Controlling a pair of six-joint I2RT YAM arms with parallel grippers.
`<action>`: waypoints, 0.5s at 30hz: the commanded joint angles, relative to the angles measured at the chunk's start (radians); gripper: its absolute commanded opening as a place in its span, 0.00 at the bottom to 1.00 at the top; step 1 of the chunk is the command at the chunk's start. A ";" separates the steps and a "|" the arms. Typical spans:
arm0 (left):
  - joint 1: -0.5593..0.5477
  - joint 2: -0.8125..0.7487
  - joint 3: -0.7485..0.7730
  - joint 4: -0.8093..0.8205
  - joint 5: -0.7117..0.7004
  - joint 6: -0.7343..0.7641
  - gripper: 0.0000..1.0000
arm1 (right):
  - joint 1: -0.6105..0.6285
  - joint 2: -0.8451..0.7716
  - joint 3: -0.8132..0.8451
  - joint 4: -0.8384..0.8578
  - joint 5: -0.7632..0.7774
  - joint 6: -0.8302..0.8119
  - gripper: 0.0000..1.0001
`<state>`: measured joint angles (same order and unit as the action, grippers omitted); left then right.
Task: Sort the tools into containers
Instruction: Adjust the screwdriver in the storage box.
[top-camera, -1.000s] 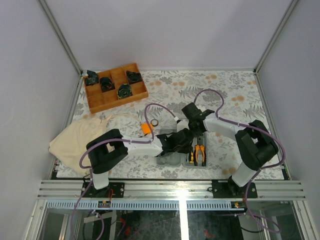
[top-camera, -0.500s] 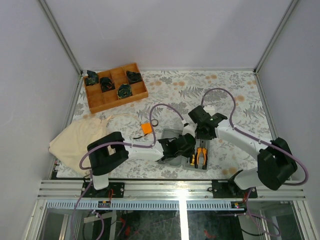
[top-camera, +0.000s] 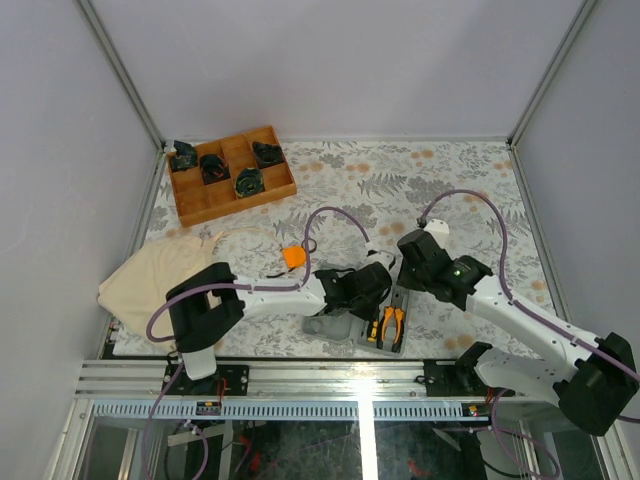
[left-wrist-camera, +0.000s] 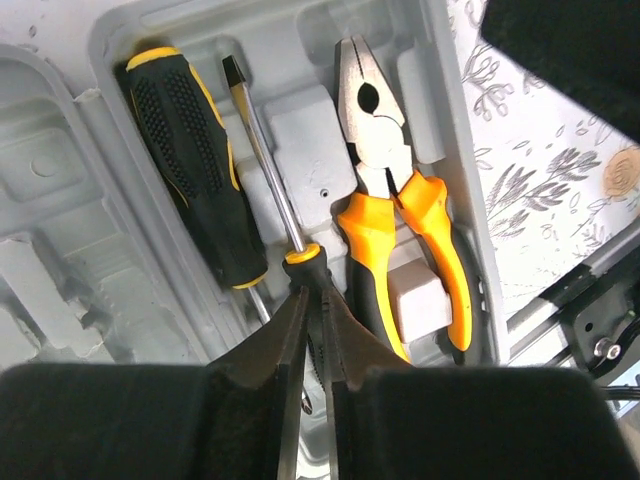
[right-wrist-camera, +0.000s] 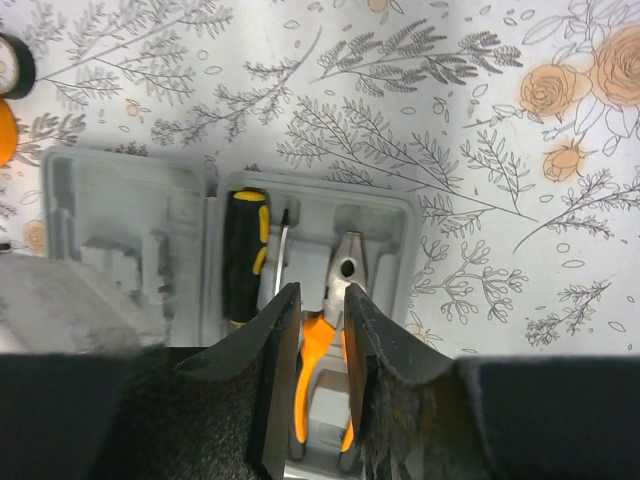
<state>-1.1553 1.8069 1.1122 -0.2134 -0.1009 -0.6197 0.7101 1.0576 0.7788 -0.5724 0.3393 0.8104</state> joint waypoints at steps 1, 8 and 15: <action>0.008 -0.038 0.013 -0.153 0.005 0.026 0.09 | 0.006 0.009 -0.019 0.001 0.028 0.040 0.32; 0.008 -0.105 -0.071 -0.081 0.014 0.027 0.18 | 0.006 -0.037 -0.031 -0.012 0.061 0.076 0.32; 0.013 -0.213 -0.080 0.001 0.047 0.041 0.30 | 0.006 -0.099 -0.084 -0.030 -0.071 0.070 0.38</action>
<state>-1.1488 1.6688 1.0206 -0.2871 -0.0780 -0.6037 0.7101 0.9844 0.7322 -0.5919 0.3363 0.8589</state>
